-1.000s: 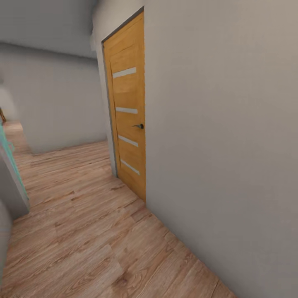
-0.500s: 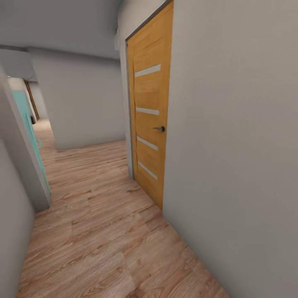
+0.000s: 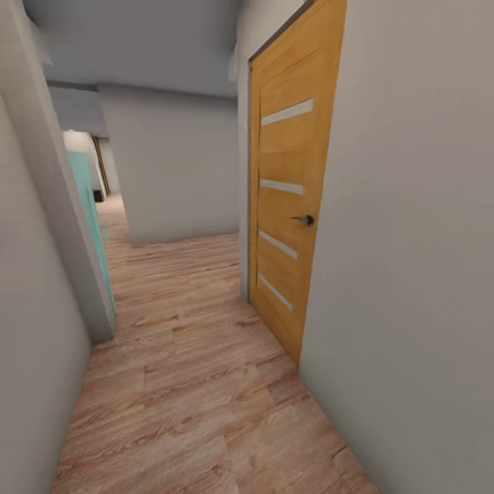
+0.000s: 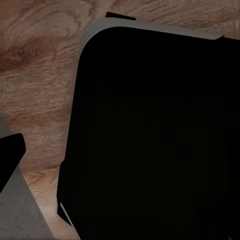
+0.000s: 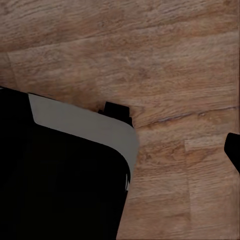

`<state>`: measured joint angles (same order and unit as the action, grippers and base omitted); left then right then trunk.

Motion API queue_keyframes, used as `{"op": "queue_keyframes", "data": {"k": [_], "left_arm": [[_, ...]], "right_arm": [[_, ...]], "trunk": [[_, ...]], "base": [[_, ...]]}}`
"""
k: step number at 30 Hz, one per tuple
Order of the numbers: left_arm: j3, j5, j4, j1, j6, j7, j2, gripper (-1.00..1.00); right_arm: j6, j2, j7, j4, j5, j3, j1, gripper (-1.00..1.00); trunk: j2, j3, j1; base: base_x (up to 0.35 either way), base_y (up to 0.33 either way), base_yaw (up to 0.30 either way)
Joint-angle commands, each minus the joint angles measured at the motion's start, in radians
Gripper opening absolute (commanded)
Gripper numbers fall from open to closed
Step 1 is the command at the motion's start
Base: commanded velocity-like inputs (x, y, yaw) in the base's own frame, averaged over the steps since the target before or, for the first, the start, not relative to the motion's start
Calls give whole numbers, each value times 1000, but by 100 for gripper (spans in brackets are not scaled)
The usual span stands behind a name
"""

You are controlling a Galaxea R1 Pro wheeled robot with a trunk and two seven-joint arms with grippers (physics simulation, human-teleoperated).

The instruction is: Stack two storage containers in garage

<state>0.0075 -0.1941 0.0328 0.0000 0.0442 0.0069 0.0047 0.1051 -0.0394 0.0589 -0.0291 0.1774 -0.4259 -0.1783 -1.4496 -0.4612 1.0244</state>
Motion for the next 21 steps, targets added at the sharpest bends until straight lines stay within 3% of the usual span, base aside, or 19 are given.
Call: {"op": "queue_keyframes", "data": {"k": [1, 21], "left_arm": [[0, -5, 0, 0, 2, 1, 0, 100], [1, -7, 0, 0, 2, 0, 1, 100]], "right_arm": [[6, 0, 6, -3, 11, -7, -1, 100], [6, -3, 6, -3, 14, -4, -1, 100]], "trunk": [[0, -1, 1], [0, -1, 1]], "base": [[323, 0, 289], [323, 0, 289]]}}
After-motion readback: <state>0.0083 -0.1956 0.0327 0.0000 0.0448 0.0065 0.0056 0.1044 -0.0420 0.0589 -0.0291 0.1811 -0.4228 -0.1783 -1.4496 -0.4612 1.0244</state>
